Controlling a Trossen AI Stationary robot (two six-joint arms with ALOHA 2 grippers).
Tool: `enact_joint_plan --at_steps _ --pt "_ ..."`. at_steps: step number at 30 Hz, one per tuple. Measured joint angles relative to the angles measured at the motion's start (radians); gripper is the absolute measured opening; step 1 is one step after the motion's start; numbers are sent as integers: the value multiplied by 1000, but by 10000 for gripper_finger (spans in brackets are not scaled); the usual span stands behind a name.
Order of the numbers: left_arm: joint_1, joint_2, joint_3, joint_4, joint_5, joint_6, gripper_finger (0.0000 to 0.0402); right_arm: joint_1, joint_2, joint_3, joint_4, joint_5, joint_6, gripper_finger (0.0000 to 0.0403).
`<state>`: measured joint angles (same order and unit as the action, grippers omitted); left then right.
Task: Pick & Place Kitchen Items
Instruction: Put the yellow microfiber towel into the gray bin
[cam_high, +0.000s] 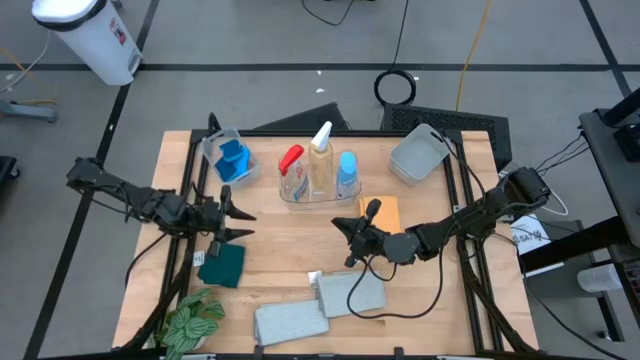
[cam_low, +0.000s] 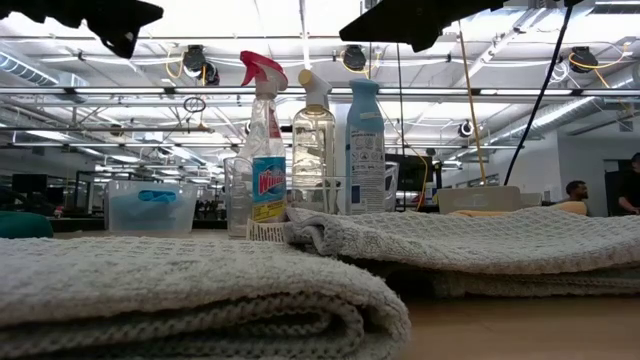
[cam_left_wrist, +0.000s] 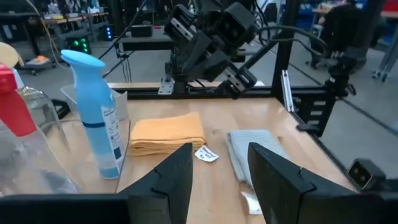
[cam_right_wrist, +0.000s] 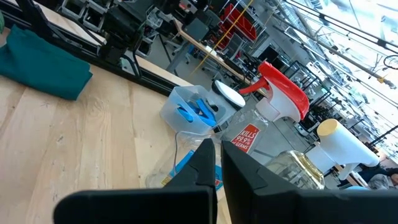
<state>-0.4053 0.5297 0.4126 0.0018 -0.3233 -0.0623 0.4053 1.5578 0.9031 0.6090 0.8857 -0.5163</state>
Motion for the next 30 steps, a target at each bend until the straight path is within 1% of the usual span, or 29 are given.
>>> enact_joint_plan --at_steps 2,15,30 --pt "6 0 0 -1 0 17 159 0 0 0 0 0 0 4" --pt "75 -1 0 -29 8 6 159 0 0 0 0 0 0 4" --pt "84 -1 -9 -23 11 27 159 0 0 0 0 0 0 4"
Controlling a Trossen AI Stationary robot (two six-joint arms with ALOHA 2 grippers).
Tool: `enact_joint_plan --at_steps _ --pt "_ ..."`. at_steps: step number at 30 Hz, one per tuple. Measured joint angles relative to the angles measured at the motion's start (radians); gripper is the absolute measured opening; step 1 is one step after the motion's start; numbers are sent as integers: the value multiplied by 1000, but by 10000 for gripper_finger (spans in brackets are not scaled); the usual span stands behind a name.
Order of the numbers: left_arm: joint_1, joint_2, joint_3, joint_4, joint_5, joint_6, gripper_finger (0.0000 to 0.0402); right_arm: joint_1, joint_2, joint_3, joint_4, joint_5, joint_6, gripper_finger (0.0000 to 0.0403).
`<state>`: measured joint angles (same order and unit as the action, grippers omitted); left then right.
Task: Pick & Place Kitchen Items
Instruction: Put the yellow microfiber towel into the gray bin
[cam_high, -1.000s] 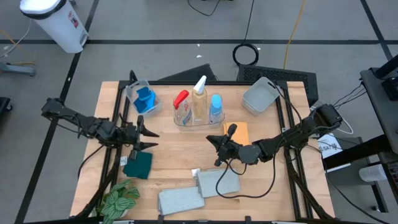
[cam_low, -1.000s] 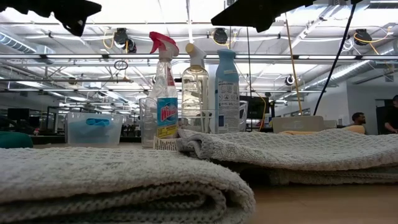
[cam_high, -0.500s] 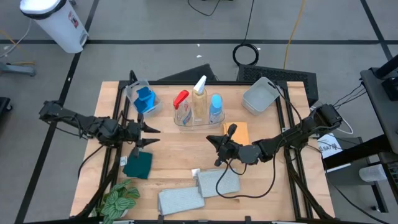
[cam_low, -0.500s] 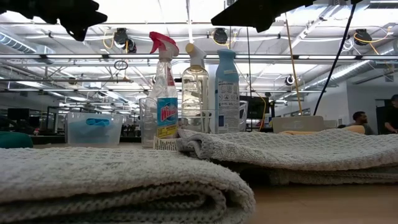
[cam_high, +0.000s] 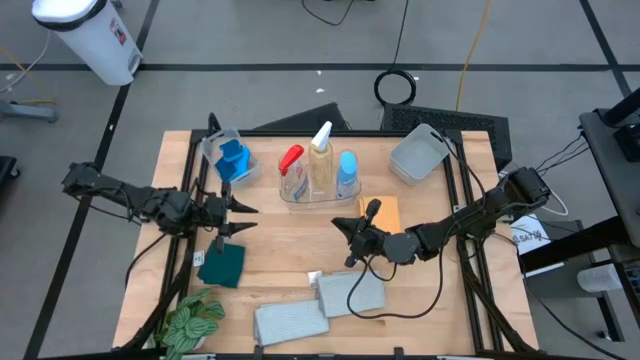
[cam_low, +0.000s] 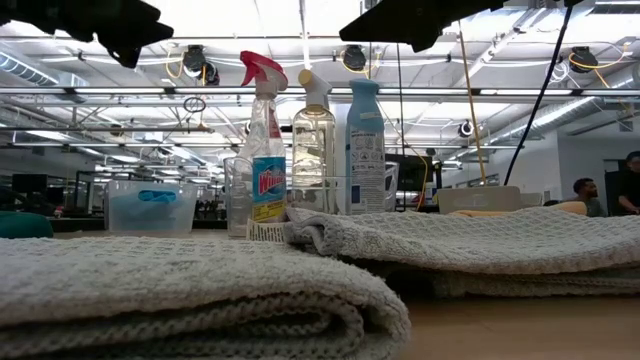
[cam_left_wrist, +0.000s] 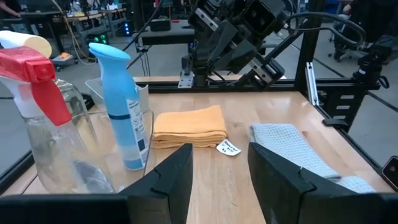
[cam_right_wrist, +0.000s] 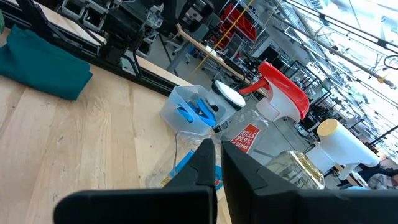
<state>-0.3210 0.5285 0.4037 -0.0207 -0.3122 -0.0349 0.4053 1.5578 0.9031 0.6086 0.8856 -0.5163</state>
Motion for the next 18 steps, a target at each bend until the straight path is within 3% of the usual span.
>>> enact_joint_plan --at_steps 8,18 --pt "0 -3 -124 189 0 47 159 0 0 0 0 0 0 4" --pt "32 -169 -126 50 -1 15 159 0 0 0 -1 0 0 4"
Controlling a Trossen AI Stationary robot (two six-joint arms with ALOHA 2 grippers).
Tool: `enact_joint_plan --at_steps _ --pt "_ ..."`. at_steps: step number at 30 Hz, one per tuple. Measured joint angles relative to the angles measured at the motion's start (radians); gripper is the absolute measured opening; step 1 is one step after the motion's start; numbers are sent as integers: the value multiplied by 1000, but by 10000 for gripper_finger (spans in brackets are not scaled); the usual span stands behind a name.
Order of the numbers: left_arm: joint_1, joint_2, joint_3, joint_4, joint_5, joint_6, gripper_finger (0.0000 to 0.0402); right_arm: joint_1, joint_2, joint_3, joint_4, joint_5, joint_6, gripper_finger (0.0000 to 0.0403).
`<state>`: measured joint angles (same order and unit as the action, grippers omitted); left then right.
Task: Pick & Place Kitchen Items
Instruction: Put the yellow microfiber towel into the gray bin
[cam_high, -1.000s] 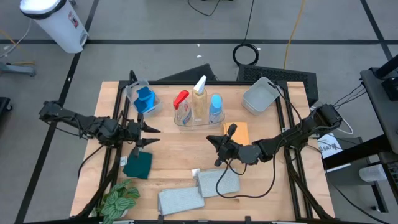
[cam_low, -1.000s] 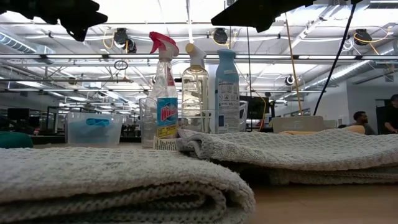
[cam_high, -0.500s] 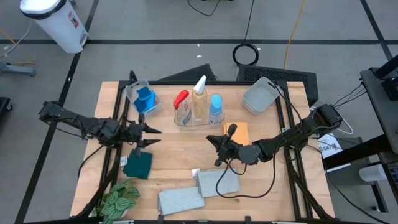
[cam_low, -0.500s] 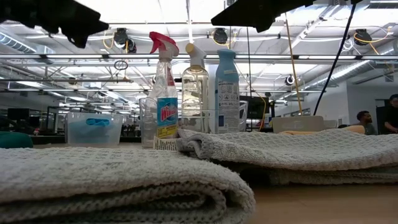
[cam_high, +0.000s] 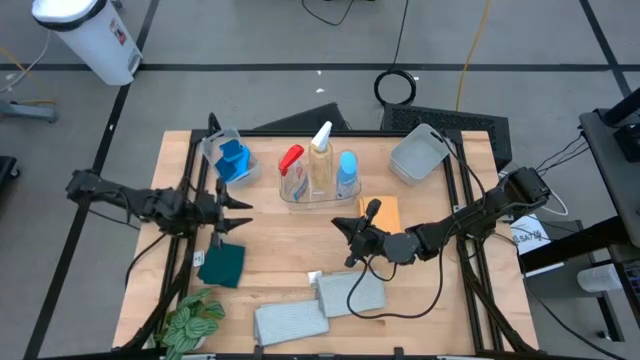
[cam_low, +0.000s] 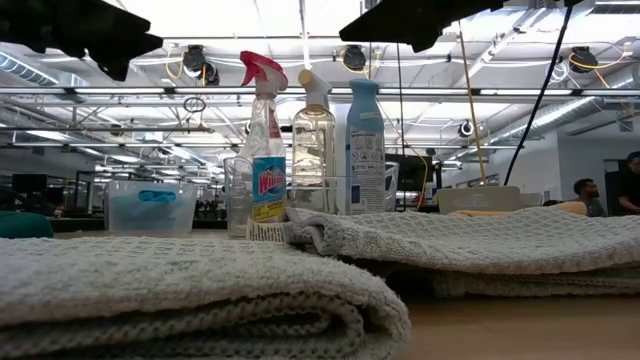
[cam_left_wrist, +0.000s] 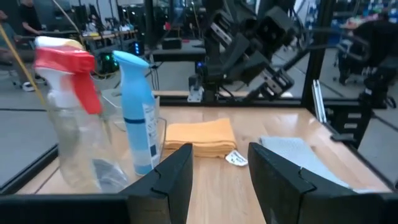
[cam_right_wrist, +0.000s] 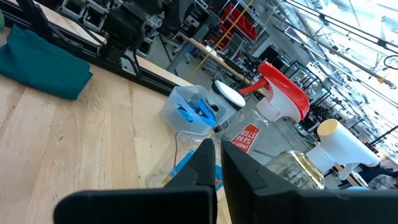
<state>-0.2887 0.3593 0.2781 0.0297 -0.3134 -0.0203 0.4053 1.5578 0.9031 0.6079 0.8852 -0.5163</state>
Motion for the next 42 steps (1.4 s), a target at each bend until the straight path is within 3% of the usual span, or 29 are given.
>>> enact_joint_plan --at_steps 9,20,32,42 --pt "1 -158 0 -184 1 -35 159 0 0 0 -6 0 0 4" --pt "1 -294 0 -293 1 -41 159 0 0 0 -7 0 0 4" --pt "1 -342 -1 -344 0 -55 159 0 0 0 -6 0 0 4" --pt "1 -342 -105 -244 0 -58 159 0 0 0 -6 0 0 4"
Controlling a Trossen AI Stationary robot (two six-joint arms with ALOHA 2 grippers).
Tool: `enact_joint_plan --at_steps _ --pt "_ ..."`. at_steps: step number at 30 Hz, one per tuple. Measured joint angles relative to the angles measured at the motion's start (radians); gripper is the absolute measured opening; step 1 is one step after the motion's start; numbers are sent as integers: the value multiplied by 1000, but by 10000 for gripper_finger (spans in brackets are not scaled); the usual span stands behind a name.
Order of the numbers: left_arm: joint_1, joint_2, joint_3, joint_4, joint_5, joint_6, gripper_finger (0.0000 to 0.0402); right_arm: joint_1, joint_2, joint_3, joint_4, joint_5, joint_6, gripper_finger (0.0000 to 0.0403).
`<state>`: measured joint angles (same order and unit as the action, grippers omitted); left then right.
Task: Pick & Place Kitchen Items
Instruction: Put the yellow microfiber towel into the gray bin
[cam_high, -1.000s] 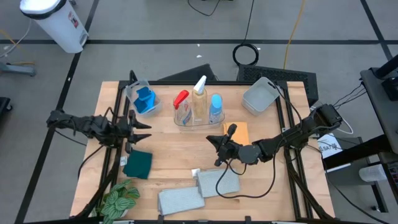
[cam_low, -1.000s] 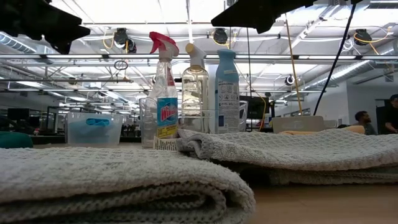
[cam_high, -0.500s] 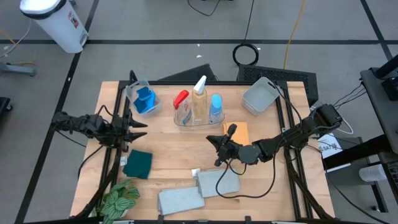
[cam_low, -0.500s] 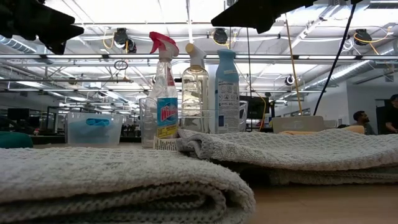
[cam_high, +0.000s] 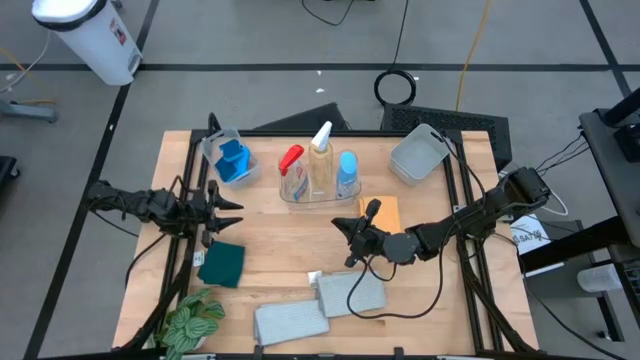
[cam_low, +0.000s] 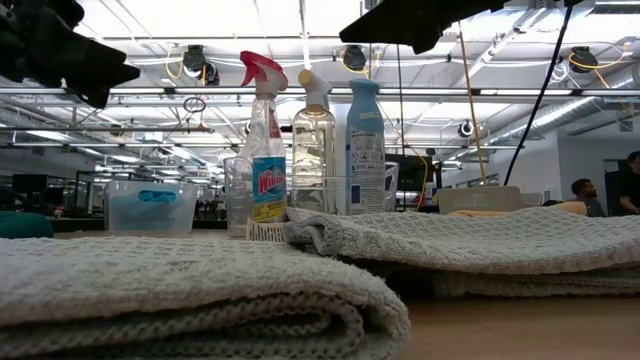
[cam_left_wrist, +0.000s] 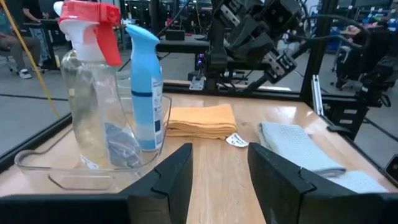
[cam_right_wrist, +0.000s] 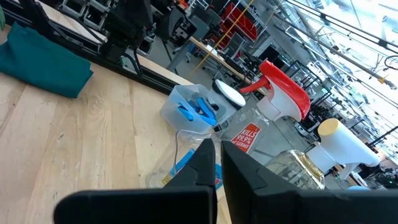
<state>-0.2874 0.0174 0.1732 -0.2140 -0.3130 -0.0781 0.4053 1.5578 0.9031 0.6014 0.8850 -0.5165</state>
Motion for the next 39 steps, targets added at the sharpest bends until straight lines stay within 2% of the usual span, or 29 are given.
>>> enact_joint_plan --at_steps 9,16,22,27,32,39 --pt "0 0 -1 45 31 5 159 0 0 0 0 0 0 4" --pt "0 0 -1 58 154 18 159 -13 0 0 0 -1 5 4" --pt "0 0 -6 68 140 17 159 -13 0 0 0 -1 7 4" --pt "3 0 -86 147 103 18 159 -13 0 0 0 -1 7 4" --pt "52 0 -116 180 93 14 159 -13 0 0 0 -1 7 4" --pt "153 0 -115 178 206 0 159 -13 0 0 0 -1 7 4"
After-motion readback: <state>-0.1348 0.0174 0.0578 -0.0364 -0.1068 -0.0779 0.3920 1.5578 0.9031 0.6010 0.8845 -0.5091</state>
